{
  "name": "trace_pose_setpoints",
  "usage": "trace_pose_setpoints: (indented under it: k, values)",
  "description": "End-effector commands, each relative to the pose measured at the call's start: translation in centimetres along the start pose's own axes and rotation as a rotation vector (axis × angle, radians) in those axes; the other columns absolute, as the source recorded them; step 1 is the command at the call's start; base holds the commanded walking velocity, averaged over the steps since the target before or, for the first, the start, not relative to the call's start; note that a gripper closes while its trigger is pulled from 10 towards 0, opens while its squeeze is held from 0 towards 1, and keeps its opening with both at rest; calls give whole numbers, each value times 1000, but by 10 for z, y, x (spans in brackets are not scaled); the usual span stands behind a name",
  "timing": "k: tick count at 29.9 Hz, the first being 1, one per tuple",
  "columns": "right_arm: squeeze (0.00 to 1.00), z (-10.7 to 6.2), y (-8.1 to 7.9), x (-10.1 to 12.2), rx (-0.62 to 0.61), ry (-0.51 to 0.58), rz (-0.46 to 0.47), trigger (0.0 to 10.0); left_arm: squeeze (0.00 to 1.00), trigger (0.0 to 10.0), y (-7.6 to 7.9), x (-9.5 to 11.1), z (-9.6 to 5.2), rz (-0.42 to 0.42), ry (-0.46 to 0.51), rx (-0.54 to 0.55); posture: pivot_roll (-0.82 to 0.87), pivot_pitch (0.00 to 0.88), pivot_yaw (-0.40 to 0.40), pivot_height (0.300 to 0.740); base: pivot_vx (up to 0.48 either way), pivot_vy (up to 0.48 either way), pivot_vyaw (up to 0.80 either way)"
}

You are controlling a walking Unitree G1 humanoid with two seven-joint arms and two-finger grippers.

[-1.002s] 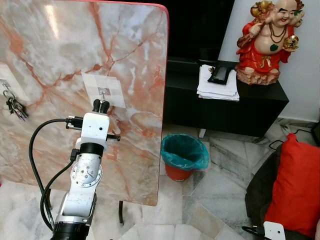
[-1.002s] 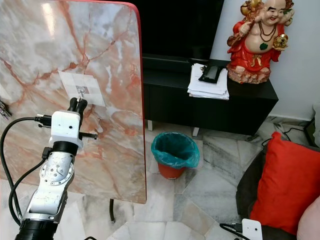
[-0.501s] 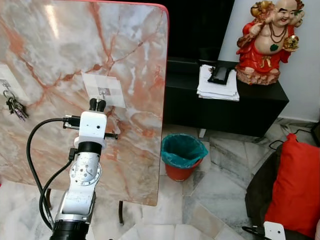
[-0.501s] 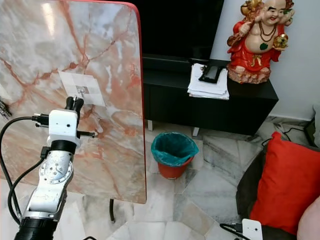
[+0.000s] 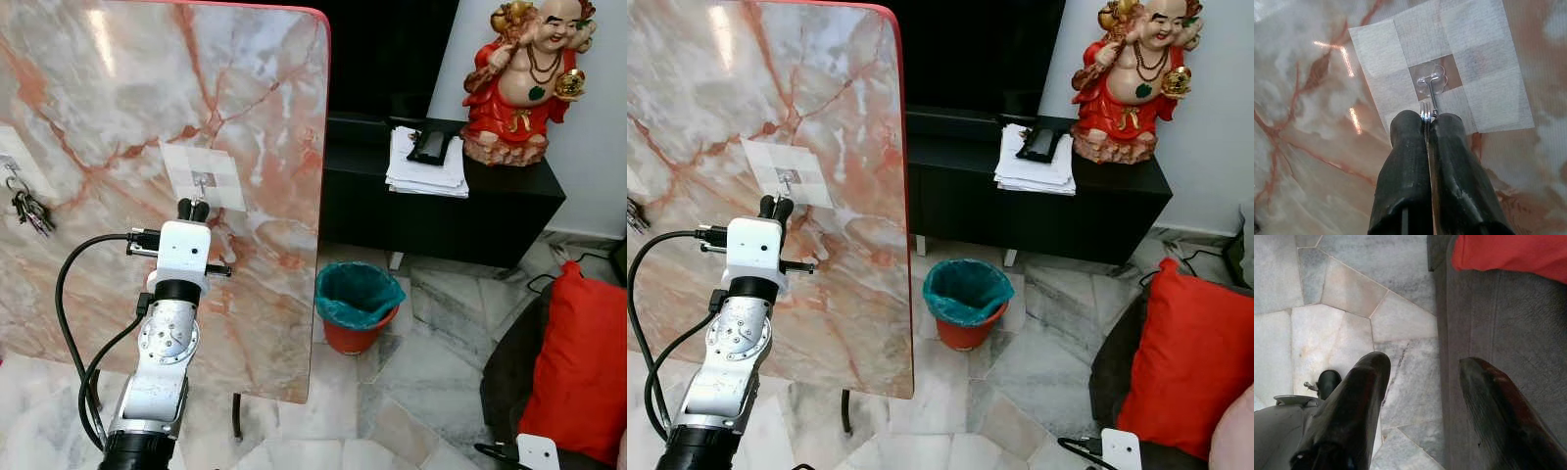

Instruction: Hang keys on a hook

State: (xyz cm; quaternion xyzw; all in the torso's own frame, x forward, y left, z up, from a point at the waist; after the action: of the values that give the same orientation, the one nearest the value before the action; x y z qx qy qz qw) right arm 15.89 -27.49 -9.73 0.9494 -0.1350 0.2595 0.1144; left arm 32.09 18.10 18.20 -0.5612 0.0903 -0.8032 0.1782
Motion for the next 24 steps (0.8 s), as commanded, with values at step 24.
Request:
trace_pose_setpoints:
  k: [24]
  values:
    - [0, -1, 9, -1, -16, -2, 0, 10000, 0, 10000, 7, -3, -7, -7, -17, -49, 47, 50, -56, 740, 0, 0, 0]
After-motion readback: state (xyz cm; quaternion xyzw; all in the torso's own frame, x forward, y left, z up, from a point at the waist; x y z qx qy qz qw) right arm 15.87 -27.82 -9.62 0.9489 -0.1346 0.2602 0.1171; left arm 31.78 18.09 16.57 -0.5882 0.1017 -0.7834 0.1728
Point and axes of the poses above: a point about 5 cm out from each wrist's last joint towards the gripper, its own z axis pointing out of the wrist towards the gripper, its own x axis along the axis of the wrist's last joint, y = z × x, the point moved 2 cm from there along z, pointing out of the wrist towards the gripper, and after that the axes turned 2 degrees about z, right-handed, at the moved point
